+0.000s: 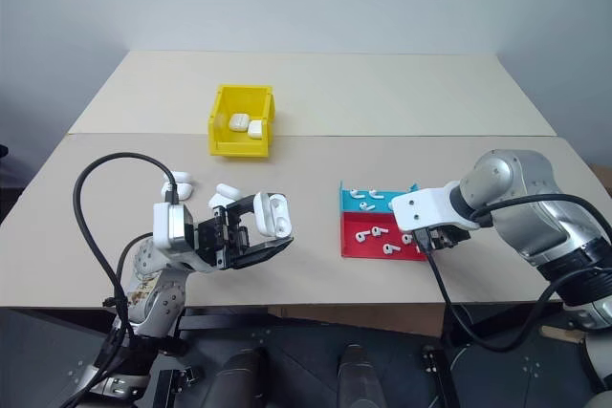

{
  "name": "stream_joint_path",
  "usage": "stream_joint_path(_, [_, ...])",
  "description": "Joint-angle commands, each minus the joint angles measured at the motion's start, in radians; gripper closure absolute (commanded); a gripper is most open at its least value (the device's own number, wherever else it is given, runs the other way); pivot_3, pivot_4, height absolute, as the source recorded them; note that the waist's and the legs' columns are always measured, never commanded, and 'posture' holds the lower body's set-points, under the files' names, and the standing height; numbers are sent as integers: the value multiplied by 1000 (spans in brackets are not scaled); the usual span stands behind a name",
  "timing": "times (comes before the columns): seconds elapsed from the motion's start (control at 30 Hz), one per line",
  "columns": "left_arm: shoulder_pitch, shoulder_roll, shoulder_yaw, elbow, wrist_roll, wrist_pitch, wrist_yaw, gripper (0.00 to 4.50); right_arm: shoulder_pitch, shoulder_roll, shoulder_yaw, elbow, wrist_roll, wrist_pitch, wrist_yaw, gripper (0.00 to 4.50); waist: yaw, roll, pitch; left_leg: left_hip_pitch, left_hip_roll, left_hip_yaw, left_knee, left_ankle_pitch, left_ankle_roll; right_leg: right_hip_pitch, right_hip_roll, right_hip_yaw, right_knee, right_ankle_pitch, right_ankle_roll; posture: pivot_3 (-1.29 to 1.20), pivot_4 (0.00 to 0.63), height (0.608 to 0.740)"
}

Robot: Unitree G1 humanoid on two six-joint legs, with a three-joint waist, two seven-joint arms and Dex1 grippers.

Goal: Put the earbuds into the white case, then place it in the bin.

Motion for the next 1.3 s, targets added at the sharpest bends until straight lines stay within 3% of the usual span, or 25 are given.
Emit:
stream_joint_path(0.03, [4, -5, 15, -19, 4, -8, -6, 1706, -8, 12, -28, 10, -20, -34, -5, 1772, 0, 0, 0, 0, 0, 0, 0, 0, 0, 0, 0, 0, 0, 0, 0, 0, 150, 740])
stream_joint_path(0.8, [71, 8, 19, -124, 15, 59, 28, 1706, -84, 126, -13, 266, -99, -307, 25, 1772, 0, 0, 0, 0, 0, 0, -1, 0, 0, 0, 0, 0, 0, 0, 0, 0, 150, 740])
stream_joint_path(1.3, [76, 4, 20, -132, 35, 54, 61, 1706, -119, 179, -11, 353, -105, -343, 59, 1772, 1, 0, 0, 0, 0, 0, -1, 0, 0, 0, 0, 0, 0, 0, 0, 0, 150, 740])
